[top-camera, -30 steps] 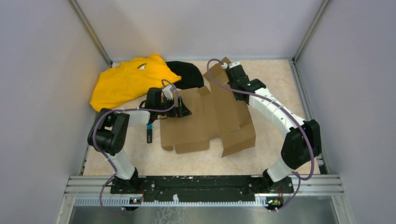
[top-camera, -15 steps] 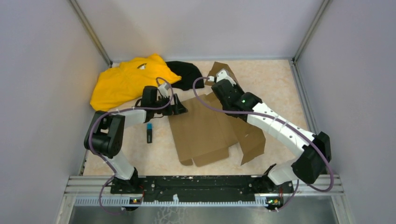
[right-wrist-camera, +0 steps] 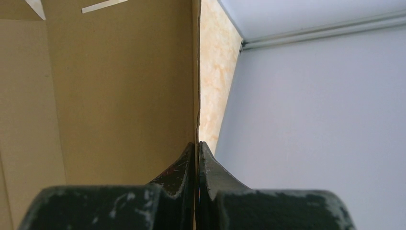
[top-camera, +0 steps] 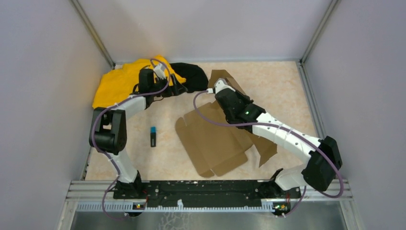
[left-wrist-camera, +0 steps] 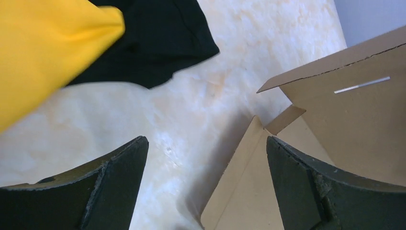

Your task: Fold the paper box

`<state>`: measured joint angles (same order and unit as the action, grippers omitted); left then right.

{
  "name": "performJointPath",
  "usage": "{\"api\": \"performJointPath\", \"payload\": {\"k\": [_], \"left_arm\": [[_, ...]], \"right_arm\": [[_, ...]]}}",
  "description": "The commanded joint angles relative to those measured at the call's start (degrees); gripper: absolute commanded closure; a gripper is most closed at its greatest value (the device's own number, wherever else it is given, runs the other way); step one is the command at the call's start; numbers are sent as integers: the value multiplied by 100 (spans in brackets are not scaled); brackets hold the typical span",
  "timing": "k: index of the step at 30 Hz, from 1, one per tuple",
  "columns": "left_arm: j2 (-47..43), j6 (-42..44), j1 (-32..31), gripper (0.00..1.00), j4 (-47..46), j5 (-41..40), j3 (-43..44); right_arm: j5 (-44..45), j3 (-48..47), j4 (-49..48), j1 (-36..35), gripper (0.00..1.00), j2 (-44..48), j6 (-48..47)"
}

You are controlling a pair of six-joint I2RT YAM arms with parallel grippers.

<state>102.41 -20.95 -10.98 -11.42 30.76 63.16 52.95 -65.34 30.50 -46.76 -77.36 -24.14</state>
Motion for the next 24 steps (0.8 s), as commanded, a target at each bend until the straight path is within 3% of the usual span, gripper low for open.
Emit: {"api": "performJointPath", "payload": {"k": [1,17,24], "left_arm": [[379,94,236,1,173,210,430],[662,78,263,1,-339,806,248],[752,-13,255,1,-549,1003,234]], "right_arm": [[54,-279,-940,-75,100,-195,-757],[-1123,150,-1543,-484,100,256,-1678],[-1112,469,-1825,-739,100,213,-1921]]}}
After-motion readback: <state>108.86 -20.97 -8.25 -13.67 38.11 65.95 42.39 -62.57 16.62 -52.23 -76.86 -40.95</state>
